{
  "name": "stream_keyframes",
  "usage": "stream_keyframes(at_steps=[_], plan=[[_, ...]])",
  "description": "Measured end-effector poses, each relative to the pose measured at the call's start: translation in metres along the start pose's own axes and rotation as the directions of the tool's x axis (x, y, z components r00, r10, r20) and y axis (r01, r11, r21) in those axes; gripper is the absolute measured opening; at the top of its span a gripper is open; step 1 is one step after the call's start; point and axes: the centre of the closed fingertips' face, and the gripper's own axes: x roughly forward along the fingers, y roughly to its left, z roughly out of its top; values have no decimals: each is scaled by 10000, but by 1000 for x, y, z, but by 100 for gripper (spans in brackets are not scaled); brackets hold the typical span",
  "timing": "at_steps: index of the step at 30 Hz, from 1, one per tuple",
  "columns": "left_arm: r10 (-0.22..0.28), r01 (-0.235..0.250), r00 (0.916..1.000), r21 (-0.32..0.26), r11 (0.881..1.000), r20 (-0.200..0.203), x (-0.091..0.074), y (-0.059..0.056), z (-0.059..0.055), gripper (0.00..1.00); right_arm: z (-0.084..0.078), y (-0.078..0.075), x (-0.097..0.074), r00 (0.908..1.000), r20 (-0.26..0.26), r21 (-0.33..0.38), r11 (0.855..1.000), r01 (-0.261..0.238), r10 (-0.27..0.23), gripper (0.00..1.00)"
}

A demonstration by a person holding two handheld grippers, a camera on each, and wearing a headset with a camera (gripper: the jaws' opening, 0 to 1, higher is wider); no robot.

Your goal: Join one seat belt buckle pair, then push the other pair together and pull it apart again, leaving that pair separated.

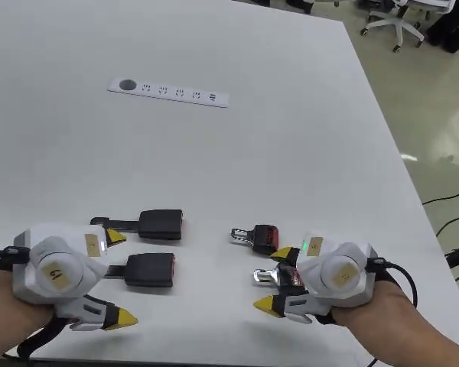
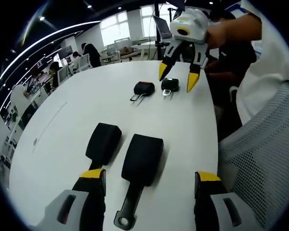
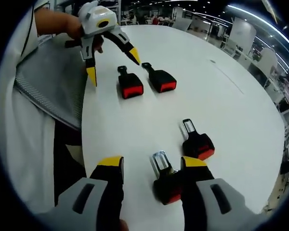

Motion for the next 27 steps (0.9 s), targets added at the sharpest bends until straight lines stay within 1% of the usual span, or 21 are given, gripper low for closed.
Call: stream_keyframes(at_steps=[1, 2, 4, 5, 9, 12, 14, 17, 19, 23, 25, 27], plan=[[-67, 67, 10000, 13, 10000, -36, 1, 0, 0, 76, -3, -3, 1, 10000, -90, -59, 10000, 11, -12, 45], [-167, 171, 9996, 172, 9997, -217, 5, 0, -1, 76, -6, -6, 1, 9998, -182, -144, 9999, 17, -20, 45], [-367, 378, 9987, 313, 9988, -349, 9, 0, -4, 75, -9, -10, 0, 9997, -243, -127, 9999, -18, 15, 44], [-688, 705, 9963, 320, 9970, -514, 11, -3, -6, 73, -11, -11, -1, 9996, -273, -129, 9999, -25, 21, 44], [-727, 755, 9957, 490, 9959, -577, 16, 0, -4, 71, -20, -18, 1, 9987, -491, -229, 9996, -154, 142, 43], [-943, 981, 9932, 548, 9937, -681, 18, 1, -5, 63, -27, -21, -1, 9971, -698, -293, 9990, -327, 306, 41], [-1009, 1057, 9914, 556, 9928, -834, 20, 2, -7, 56, -32, -22, -3, 9957, -835, -226, 9988, -428, 408, 42], [-1039, 1104, 9899, 640, 9918, -967, 22, 5, -9, 53, -40, -26, -3, 9939, -981, -301, 9981, -530, 498, 41], [-1138, 1213, 9880, 678, 9903, -1047, 23, 6, -9, 50, -42, -26, -3, 9924, -1067, -349, 9973, -652, 612, 40], [-1231, 1336, 9845, 794, 9878, -1251, 24, 7, -10, 48, -47, -27, -1, 9890, -1231, -472, 9949, -888, 825, 37], [-1340, 1446, 9825, 772, 9865, -1290, 25, 7, -9, 46, -48, -25, -2, 9834, -1519, -640, 9919, -1096, 988, 36], [-1394, 1521, 9809, 877, 9845, -1357, 26, 7, -8, 44, -54, -23, 1, 9749, -1911, -899, 9870, -1334, 1144, 33]])
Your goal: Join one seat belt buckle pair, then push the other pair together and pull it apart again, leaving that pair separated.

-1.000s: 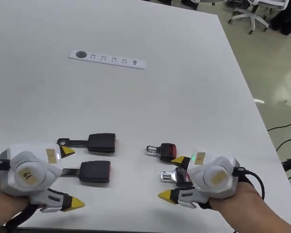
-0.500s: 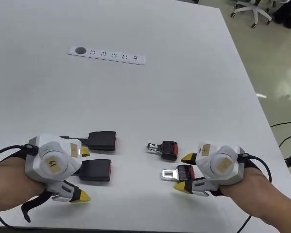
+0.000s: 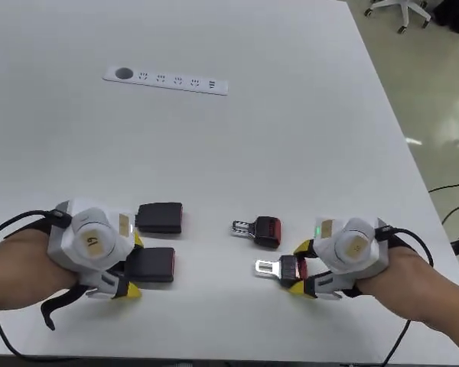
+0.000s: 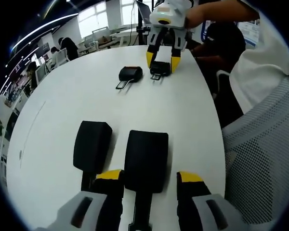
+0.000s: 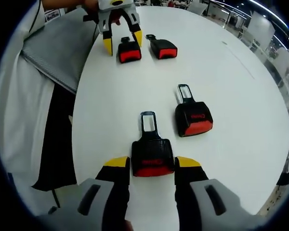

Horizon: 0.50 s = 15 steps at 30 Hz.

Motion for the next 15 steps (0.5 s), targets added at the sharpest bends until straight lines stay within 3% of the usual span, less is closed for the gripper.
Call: stream_keyframes(at_steps=[10, 13, 15], plan=[[-192, 193, 9998, 274, 9994, -67, 1, 1, 3, 38, 3, 4, 0, 9989, -163, -446, 9980, -439, 432, 33], [-294, 299, 9995, 1030, 9942, -62, 2, 2, 4, 34, 2, 4, -1, 9980, -318, -724, 9957, -574, 552, 33], [-292, 311, 9994, 959, 9949, -206, 2, 2, 3, 34, 2, 4, 0, 9975, -371, -845, 9944, -627, 598, 33]])
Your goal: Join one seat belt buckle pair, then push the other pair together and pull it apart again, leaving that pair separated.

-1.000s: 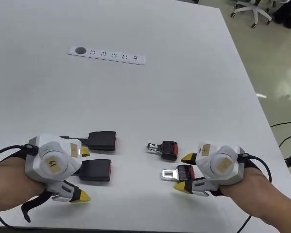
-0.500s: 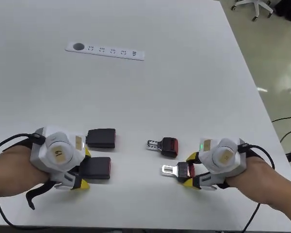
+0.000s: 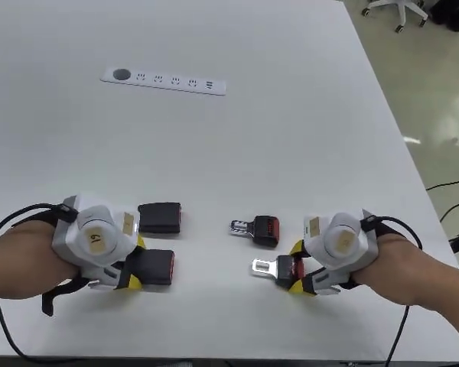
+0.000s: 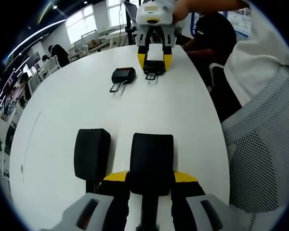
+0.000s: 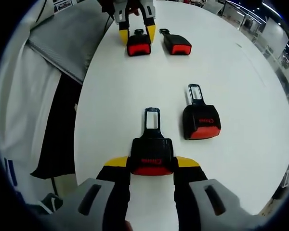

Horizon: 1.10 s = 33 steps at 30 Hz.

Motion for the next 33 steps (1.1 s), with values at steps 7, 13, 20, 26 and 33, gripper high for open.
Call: stream_keyframes(at_steps=[7, 13, 20, 26, 33], plan=[[-157, 155, 9995, -73, 9999, -288, 1, 1, -2, 33, -1, -1, 4, 9996, -282, -226, 9997, -84, 77, 33], [-265, 256, 9988, -214, 9994, -413, 1, 0, -2, 33, 0, -1, 5, 9991, -428, -152, 9999, -37, 30, 33], [-256, 244, 9989, -295, 9993, -387, -1, -2, 1, 33, 17, 6, 11, 9997, -242, -143, 9999, 2, -5, 33], [-261, 248, 9988, -320, 9992, -408, -2, -3, 1, 33, 35, 9, 17, 9999, 79, -54, 10000, 72, -72, 33], [-242, 227, 9985, -309, 9993, -493, -2, -4, 3, 33, 58, 14, 26, 9989, 477, -83, 10000, 37, -33, 33]])
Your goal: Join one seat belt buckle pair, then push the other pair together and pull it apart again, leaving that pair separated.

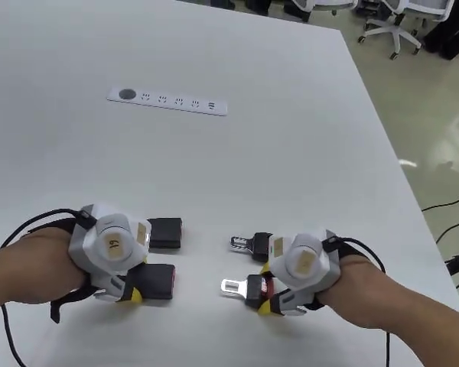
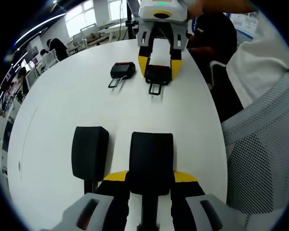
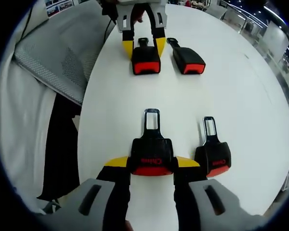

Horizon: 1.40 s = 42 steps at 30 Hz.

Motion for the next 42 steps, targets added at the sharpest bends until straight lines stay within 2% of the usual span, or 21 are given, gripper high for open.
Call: stream_keyframes(at_steps=[5, 11, 15, 26, 30, 42], plan=[[-58, 58, 10000, 52, 10000, 5, 2, 2, -3, 33, 20, 1, 9, 9993, 385, 16, 10000, -31, 30, 33], [-39, 39, 10000, 13, 10000, -20, 2, 2, -2, 33, 39, 3, 19, 9986, 502, -232, 9996, -127, 139, 33], [-23, 23, 9999, 15, 10000, -101, 3, 2, -3, 33, 50, 4, 24, 9991, 355, -539, 9983, -214, 233, 33], [-35, 36, 9996, 24, 10000, -266, 5, 4, -6, 33, 63, 2, 31, 9994, 290, -632, 9978, -190, 208, 33], [-12, 12, 9998, -39, 10000, -190, 5, 4, -7, 33, 63, 3, 29, 9996, 216, -745, 9971, -146, 163, 33], [-123, 125, 9994, 72, 9999, -325, 5, 6, -7, 33, 75, 2, 31, 9989, 433, -1081, 9941, -133, 181, 32]])
